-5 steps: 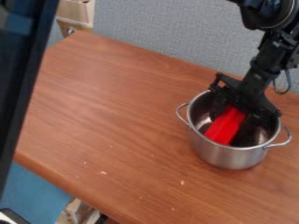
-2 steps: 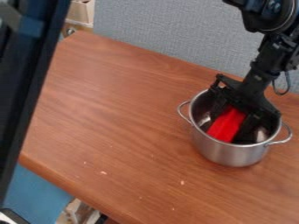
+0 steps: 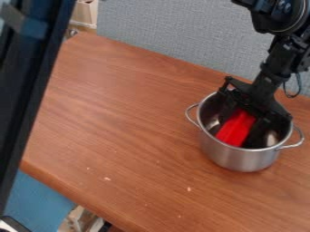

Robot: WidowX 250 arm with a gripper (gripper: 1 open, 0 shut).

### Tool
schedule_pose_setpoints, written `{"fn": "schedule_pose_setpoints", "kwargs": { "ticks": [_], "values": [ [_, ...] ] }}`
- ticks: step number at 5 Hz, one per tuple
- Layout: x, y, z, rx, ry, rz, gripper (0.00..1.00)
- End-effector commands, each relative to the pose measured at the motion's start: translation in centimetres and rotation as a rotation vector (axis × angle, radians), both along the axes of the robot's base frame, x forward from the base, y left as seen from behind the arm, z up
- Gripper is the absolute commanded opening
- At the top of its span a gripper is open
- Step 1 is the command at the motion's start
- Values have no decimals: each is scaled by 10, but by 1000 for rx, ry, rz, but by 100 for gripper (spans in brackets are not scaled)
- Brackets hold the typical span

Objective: Put the red object in the metal pot

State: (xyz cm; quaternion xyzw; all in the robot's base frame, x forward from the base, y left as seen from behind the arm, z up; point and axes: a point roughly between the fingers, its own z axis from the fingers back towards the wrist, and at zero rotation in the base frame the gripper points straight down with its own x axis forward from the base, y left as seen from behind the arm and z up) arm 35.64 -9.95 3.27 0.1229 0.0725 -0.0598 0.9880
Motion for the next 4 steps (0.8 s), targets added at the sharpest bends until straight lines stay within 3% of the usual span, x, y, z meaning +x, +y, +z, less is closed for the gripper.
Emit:
{"fn": "schedule_pose_setpoints", "kwargs": {
  "ticks": [1,4],
  "values": [
    [8,5,8,-14,-43,32,0],
    [8,6,2,-12,-38,58,0]
  ]
}}
